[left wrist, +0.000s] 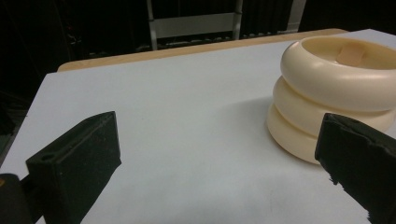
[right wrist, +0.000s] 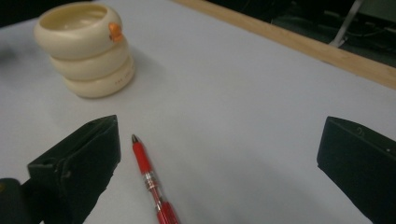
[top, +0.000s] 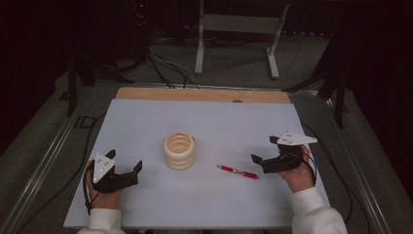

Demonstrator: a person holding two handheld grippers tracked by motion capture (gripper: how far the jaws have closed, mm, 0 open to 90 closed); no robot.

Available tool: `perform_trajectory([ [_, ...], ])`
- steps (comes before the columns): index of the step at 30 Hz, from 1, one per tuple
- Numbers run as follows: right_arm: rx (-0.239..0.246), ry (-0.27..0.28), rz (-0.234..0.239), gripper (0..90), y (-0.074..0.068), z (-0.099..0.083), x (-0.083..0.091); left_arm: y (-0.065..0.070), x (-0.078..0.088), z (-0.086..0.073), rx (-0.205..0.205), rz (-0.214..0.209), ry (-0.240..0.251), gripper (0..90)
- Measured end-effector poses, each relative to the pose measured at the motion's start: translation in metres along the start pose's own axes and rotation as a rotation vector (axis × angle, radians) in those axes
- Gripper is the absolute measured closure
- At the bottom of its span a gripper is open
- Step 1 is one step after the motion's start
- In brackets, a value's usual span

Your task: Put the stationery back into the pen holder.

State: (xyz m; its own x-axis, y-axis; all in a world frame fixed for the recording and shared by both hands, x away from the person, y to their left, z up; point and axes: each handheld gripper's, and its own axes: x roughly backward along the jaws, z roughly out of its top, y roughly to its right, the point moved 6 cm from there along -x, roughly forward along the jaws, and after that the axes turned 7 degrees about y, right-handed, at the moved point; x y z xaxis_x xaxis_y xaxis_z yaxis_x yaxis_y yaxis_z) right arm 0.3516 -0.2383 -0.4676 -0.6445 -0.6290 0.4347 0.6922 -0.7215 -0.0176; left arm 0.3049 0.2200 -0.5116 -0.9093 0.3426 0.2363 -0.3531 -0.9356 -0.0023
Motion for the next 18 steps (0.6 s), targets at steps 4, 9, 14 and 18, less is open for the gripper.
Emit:
perform_trajectory([
  [4,0.021,-0.039,0.012,0.0,-0.002,0.004,-0.009,0.0,-0.001,-0.001,-0.004,0.001,-0.002,0.7],
  [9,0.047,-0.078,0.038,0.0,-0.007,0.009,-0.022,0.001,-0.001,-0.002,-0.004,0.0,-0.005,0.7],
  [14,0.081,-0.137,0.071,0.0,-0.016,0.013,-0.037,0.001,-0.001,-0.002,-0.005,-0.001,-0.008,0.7],
  [18,0.104,-0.19,0.096,0.0,-0.021,0.012,-0.048,0.001,-0.002,-0.003,-0.004,-0.002,-0.01,0.8],
])
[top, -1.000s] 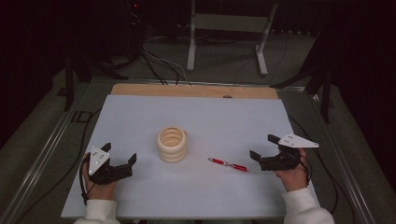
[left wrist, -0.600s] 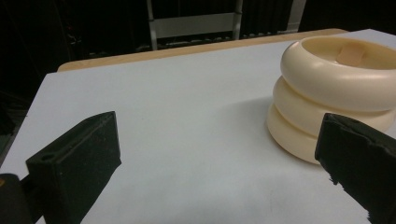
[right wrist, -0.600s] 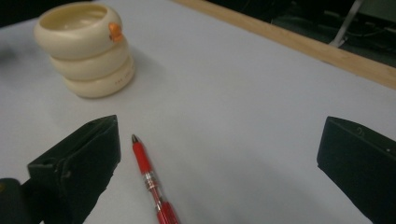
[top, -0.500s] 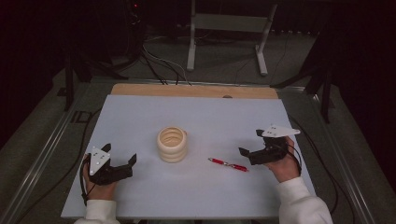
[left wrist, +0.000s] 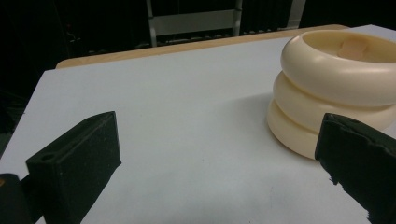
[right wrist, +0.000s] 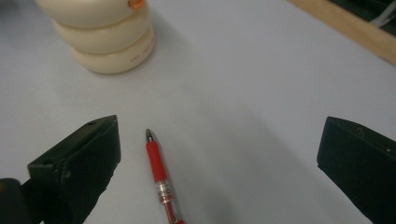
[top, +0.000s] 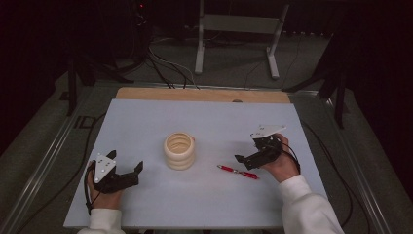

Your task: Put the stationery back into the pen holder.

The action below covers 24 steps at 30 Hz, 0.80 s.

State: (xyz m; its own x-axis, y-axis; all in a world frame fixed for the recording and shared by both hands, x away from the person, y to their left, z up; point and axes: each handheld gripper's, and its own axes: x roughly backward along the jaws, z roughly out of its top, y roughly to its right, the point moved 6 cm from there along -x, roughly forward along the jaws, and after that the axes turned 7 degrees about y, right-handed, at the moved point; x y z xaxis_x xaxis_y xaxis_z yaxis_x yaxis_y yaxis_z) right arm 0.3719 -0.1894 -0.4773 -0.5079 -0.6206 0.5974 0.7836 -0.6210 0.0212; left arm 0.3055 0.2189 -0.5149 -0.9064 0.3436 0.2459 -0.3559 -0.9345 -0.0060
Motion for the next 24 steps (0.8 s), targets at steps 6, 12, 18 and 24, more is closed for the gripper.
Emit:
perform_trajectory([
  [6,0.015,-0.09,0.036,0.0,-0.006,-0.004,-0.017,0.001,-0.001,-0.001,-0.004,-0.004,-0.006,0.8],
  [12,0.04,-0.167,0.057,0.0,-0.013,-0.01,-0.028,0.002,-0.001,-0.001,-0.002,-0.006,-0.008,0.8],
  [18,0.05,-0.261,0.073,2.5,-0.017,-0.019,-0.038,0.003,-0.001,-0.002,-0.004,-0.008,-0.009,0.8],
  [24,0.067,-0.313,0.085,14.4,-0.022,-0.024,-0.045,0.004,-0.001,-0.002,-0.007,-0.011,-0.012,0.8],
])
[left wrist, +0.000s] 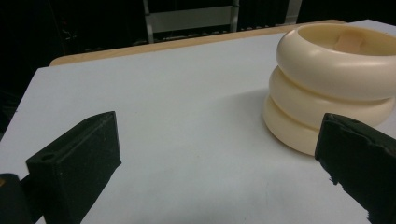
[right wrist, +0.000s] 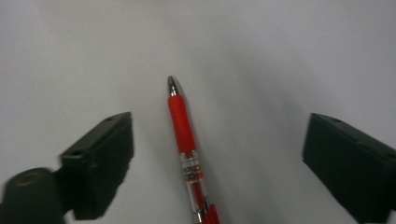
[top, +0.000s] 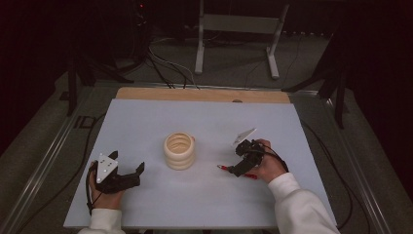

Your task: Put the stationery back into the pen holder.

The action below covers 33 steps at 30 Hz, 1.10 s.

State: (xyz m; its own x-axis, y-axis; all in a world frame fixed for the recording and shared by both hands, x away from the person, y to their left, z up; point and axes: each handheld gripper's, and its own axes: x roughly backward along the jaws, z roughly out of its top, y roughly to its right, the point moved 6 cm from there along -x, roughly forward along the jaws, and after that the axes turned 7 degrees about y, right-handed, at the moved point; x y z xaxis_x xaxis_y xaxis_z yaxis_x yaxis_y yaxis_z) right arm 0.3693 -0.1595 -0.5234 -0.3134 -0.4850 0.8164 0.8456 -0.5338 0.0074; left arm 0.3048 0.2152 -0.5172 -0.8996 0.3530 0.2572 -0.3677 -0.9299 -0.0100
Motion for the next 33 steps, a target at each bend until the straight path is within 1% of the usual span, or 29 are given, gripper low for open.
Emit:
perform_trajectory([
  [2,0.014,-0.018,-0.004,18.6,-0.002,0.0,-0.003,0.0,0.0,0.0,0.0,0.0,-0.001,0.8],
  [5,0.04,-0.036,-0.012,30.5,-0.004,-0.001,-0.008,0.0,0.0,0.0,0.0,-0.001,0.0,0.8],
  [9,0.059,-0.078,0.009,47.0,-0.007,-0.004,-0.015,0.0,0.0,0.0,0.001,-0.001,-0.001,0.8],
  [14,0.073,-0.118,0.03,62.5,-0.009,-0.007,-0.021,0.0,0.0,0.0,0.002,-0.002,-0.002,0.8],
  [16,0.08,-0.123,0.034,65.3,-0.009,-0.008,-0.023,0.0,0.0,0.0,0.002,-0.002,-0.002,0.8],
  [20,0.079,-0.137,0.046,70.9,-0.011,-0.008,-0.024,0.0,0.0,-0.001,0.001,-0.003,-0.003,0.8],
  [24,0.088,-0.149,0.042,72.5,-0.012,-0.008,-0.025,0.0,0.0,-0.001,0.003,-0.002,-0.003,0.8],
  [25,0.077,-0.156,0.039,72.6,-0.013,-0.008,-0.025,0.0,0.0,-0.001,0.002,-0.002,-0.003,0.8],
  [28,0.064,-0.17,0.034,73.3,-0.013,-0.007,-0.026,0.0,0.0,0.0,0.002,-0.003,-0.001,0.8],
  [29,0.066,-0.17,0.035,74.6,-0.013,-0.007,-0.026,0.0,0.0,0.0,0.003,-0.003,-0.001,0.8],
  [30,0.061,-0.173,0.037,78.8,-0.013,-0.007,-0.025,0.0,0.0,-0.001,0.004,-0.003,-0.002,0.8],
  [33,0.058,-0.174,0.034,80.2,-0.013,-0.007,-0.025,0.0,0.0,-0.001,0.003,-0.003,-0.003,0.8],
])
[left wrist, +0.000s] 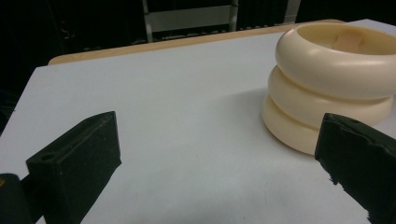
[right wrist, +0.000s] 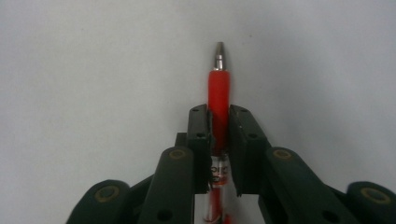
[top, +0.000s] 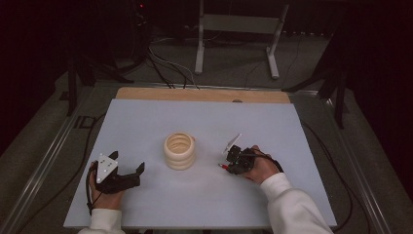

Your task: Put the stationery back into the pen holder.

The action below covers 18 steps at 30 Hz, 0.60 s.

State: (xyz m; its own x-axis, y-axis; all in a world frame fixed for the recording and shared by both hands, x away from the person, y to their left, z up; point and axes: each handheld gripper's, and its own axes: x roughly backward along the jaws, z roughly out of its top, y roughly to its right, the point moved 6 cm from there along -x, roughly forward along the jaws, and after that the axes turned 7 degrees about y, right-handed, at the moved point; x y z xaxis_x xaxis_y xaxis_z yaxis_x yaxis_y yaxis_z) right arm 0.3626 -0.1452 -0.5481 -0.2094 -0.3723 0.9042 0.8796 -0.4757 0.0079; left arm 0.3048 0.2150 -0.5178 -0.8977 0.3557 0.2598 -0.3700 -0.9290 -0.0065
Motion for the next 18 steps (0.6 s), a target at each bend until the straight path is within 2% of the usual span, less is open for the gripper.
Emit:
perform_trajectory([
  [1,-0.013,0.012,0.004,80.4,0.0,-0.001,0.001,0.0,0.0,0.0,0.0,0.001,0.0,0.8],
  [5,-0.002,0.029,-0.001,80.5,0.001,-0.001,0.002,0.0,0.0,0.0,0.001,0.001,0.0,0.8],
  [11,-0.024,0.061,-0.006,80.6,0.001,0.001,0.008,0.0,-0.001,-0.001,-0.004,-0.001,-0.004,0.8],
  [18,-0.049,0.125,-0.01,80.6,0.004,0.004,0.018,0.001,-0.001,-0.001,-0.003,-0.003,-0.006,0.8],
])
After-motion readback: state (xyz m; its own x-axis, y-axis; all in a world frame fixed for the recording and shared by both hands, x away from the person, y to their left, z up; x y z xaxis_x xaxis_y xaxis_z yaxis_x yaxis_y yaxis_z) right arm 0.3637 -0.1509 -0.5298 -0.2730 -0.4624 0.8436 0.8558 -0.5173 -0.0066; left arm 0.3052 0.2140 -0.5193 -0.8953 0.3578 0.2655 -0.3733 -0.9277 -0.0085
